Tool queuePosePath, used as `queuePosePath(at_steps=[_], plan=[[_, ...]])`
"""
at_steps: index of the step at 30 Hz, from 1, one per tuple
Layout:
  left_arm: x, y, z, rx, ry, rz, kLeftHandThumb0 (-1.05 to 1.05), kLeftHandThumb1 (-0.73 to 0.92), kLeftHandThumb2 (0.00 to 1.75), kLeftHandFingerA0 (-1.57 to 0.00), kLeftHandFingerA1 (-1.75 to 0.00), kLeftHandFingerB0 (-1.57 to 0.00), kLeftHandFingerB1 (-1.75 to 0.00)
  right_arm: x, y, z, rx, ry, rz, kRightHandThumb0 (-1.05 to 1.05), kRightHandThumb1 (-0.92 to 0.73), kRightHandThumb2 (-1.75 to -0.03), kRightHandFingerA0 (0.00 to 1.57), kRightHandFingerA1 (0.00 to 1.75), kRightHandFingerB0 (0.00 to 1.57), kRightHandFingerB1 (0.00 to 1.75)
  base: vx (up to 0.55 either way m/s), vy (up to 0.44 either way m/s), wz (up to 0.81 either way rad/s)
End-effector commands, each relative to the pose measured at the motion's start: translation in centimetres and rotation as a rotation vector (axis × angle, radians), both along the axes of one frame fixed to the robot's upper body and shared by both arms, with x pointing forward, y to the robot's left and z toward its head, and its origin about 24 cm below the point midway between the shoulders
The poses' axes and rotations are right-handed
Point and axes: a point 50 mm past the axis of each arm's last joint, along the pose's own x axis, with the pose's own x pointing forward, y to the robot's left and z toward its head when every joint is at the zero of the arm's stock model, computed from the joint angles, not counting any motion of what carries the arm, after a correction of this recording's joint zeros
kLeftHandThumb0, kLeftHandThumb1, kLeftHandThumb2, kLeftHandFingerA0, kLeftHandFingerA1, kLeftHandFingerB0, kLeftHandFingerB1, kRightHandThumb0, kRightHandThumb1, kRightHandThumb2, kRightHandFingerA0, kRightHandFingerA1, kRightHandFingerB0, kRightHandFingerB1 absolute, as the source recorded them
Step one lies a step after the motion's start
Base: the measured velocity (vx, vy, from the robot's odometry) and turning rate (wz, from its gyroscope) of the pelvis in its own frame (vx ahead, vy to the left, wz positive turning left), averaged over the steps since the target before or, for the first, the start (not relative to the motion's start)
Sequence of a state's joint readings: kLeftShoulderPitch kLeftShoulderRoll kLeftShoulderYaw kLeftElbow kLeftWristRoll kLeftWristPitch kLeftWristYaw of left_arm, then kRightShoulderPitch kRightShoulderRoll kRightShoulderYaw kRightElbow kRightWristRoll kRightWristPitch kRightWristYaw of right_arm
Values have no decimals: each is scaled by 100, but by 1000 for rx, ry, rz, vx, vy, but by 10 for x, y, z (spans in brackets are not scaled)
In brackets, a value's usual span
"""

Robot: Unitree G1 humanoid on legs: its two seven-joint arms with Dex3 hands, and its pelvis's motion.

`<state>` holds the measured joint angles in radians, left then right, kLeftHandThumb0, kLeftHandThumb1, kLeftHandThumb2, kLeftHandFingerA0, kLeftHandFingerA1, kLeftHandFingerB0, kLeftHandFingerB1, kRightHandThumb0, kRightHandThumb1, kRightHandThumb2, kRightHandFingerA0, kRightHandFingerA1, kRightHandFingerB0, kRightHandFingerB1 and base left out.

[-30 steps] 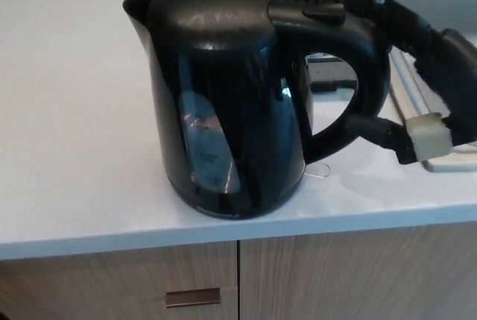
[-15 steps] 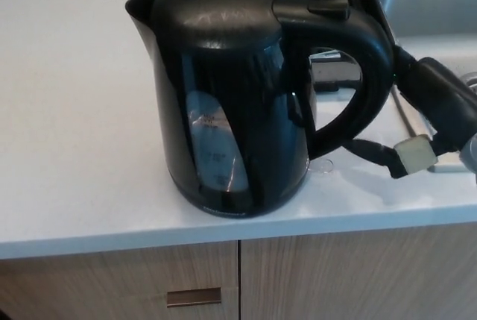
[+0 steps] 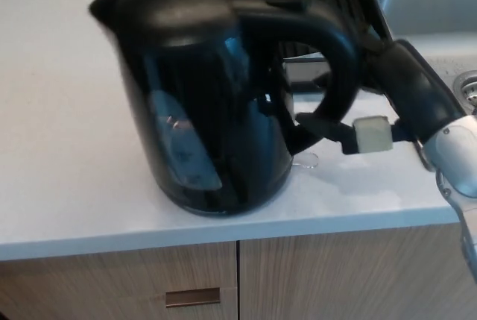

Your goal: Pick up a kettle using the right hand on left side of the counter and then walk right towards the kettl base and turn on the kettle

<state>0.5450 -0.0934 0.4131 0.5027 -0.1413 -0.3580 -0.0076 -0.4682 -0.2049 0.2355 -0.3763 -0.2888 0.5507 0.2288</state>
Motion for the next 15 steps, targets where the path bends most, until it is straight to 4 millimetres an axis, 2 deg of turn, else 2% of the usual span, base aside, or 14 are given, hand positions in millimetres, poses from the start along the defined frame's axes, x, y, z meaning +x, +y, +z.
queuePosePath(at_steps=[1,4,5,6,8,9,13,14,15], plan=[[-3,5,7,58,-39,-11,43,36,157,-97,-119,-97,-110,-10,6,30,58,-116,17,-61,-66,-59,55,62,30,41,0,0,0],[-4,6,6,60,-32,-8,41,36,156,-97,-120,-97,-110,-11,4,33,73,-114,13,-63,-68,-60,54,62,28,41,0,0,0],[-4,6,5,54,-33,-6,40,37,154,-98,-119,-98,-110,-11,3,33,74,-107,6,-71,-56,-92,50,67,23,51,0,0,0],[-4,6,5,56,-31,-9,39,36,151,-101,-120,-100,-110,-11,1,34,70,-109,-6,-64,-69,-60,55,62,29,41,0,0,0],[-4,5,6,63,-28,-14,39,36,151,-101,-120,-100,-110,-11,0,35,63,-114,-21,-64,-69,-60,55,62,29,41,0,0,0],[-3,5,5,58,-26,-11,38,37,149,-101,-119,-98,-109,-11,-2,35,61,-125,-38,-59,-73,-62,72,73,32,45,0,0,0],[-3,5,4,55,-30,-16,41,36,150,-102,-119,-98,-109,-10,-5,33,70,-144,-82,-54,-76,-62,72,74,33,46,0,0,0],[-3,4,3,50,-29,-16,33,31,159,-98,-124,-98,-114,-10,-6,32,51,-149,-108,-51,-75,-62,77,72,34,47,0,0,0],[-3,4,3,47,-28,-16,33,31,159,-98,-124,-98,-114,-10,-6,31,43,-152,-119,-51,-75,-62,77,72,34,47,0,0,0]])
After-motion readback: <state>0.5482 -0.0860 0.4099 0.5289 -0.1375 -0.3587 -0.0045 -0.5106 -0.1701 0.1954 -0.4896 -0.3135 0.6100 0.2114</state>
